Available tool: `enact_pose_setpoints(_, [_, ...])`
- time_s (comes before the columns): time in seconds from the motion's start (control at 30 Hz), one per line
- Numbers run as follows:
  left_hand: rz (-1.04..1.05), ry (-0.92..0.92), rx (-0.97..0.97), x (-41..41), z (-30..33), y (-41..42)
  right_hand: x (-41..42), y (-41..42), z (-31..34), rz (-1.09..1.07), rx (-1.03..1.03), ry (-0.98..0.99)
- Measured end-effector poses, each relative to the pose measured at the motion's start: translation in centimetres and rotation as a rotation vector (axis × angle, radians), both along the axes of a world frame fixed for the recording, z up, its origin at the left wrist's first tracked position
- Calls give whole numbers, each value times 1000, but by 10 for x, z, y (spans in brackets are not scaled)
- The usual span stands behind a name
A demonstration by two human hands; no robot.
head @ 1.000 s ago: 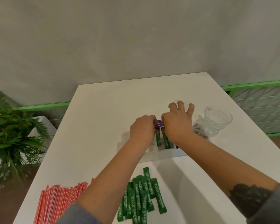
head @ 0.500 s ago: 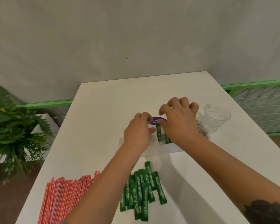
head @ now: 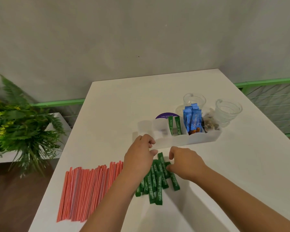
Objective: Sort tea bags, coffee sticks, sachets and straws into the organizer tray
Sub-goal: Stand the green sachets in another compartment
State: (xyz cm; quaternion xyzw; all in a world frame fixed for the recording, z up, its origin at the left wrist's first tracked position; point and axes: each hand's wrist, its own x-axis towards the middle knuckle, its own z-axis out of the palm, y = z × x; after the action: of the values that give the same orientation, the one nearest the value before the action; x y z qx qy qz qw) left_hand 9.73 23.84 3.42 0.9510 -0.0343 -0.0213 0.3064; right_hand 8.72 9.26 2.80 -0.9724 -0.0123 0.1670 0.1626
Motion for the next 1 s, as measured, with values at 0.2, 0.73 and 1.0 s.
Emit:
enact_pose_setpoints(0.2, [-12, 73, 24, -24, -5, 8, -4, 12, -16, -40, -24, 19])
enact_pose_setpoints(0.73, [-47, 203, 346, -46, -22, -10, -6, 1, -14, -105, 34, 92])
enact_pose_setpoints(1.0, [-38, 160, 319, -44, -20, -16, -9, -11, 1, -172, 244, 119])
